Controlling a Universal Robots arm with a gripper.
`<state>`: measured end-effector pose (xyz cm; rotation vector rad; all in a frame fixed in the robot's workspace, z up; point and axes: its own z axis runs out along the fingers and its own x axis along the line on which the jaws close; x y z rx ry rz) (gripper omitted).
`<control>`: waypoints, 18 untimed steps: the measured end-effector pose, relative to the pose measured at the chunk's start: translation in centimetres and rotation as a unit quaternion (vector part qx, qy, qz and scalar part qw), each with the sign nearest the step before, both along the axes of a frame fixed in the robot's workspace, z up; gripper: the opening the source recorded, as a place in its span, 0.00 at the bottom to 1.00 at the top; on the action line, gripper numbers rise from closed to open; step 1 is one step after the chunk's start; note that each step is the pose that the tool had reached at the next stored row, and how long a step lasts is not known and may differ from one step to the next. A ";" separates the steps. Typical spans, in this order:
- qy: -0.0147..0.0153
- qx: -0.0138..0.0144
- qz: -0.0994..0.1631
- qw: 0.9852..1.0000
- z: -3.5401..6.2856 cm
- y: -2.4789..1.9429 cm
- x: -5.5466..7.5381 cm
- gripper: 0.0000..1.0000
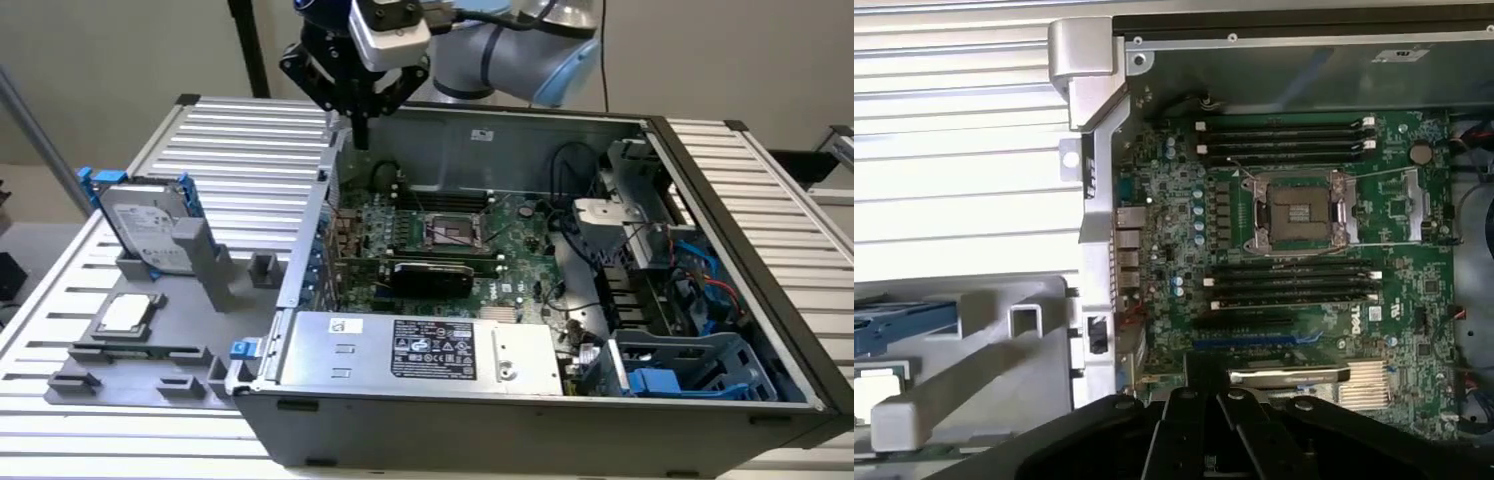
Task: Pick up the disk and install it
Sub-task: 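Reach for the disk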
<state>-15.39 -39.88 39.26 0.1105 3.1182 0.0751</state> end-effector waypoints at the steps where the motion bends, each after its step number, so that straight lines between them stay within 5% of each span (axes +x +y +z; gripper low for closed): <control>1: 0.000 0.000 0.000 1.000 0.00 0.00 -0.5 0.00; 18: 0.004 0.000 0.000 1.000 -0.01 0.48 -8.1 0.00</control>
